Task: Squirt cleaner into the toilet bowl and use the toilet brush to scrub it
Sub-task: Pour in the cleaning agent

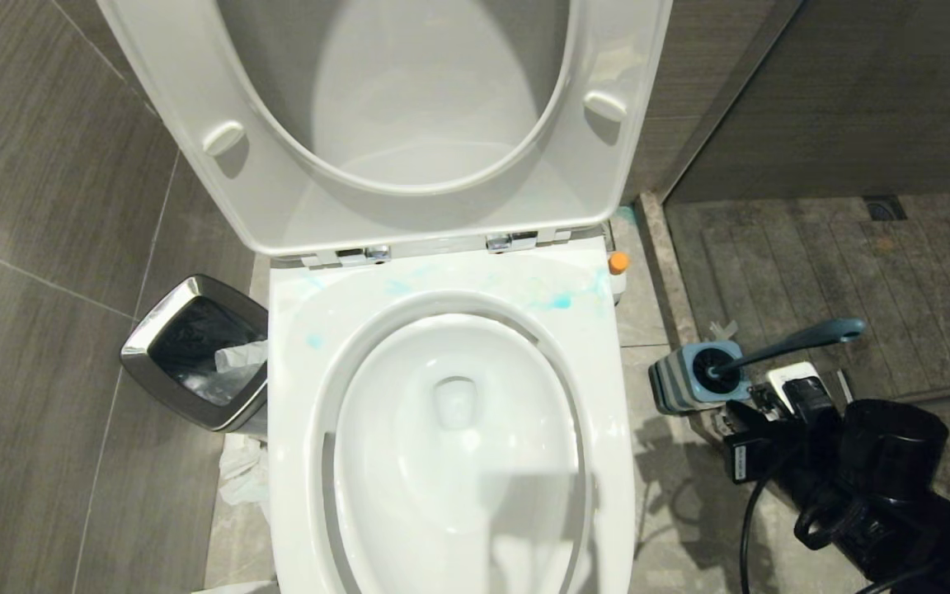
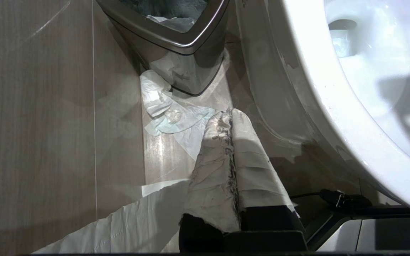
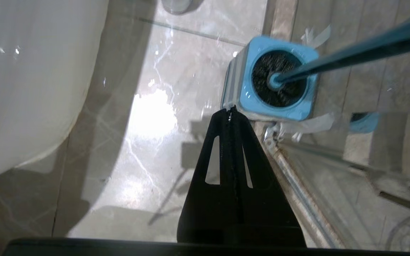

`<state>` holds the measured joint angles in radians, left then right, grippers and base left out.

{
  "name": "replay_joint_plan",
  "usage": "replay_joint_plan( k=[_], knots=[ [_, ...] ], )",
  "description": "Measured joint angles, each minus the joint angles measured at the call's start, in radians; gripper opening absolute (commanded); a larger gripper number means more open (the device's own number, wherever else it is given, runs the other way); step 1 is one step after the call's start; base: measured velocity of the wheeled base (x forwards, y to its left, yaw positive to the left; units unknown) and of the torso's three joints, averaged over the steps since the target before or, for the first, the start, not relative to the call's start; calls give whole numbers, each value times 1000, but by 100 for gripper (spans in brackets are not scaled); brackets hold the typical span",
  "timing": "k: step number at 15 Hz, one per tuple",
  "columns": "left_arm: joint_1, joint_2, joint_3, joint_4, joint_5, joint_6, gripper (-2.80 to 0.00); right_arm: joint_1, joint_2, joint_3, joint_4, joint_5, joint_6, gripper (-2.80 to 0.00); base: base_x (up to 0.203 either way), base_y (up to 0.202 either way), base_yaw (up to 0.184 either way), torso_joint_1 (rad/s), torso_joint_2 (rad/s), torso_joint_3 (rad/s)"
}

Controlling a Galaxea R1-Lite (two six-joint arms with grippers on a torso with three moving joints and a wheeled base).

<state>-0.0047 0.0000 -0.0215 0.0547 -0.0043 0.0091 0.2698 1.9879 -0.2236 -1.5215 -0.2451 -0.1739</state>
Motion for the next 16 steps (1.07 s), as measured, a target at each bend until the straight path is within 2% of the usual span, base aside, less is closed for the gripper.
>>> replay_joint_plan(
  k=[4,7,11,16],
  knots=[
    [0,0,0,0,0,0,-280,-1,47,-29,0,-1,9,0,0,0,0,0,0,0],
    [1,0,0,0,0,0,-280,-8,105,-98,0,-1,44,0,0,0,0,0,0,0],
    [0,0,0,0,0,0,-280,-10,195,-228,0,-1,50,0,0,0,0,0,0,0],
    [1,0,0,0,0,0,-280,-11,337,-452,1,-1,50,0,0,0,0,0,0,0]
  ],
)
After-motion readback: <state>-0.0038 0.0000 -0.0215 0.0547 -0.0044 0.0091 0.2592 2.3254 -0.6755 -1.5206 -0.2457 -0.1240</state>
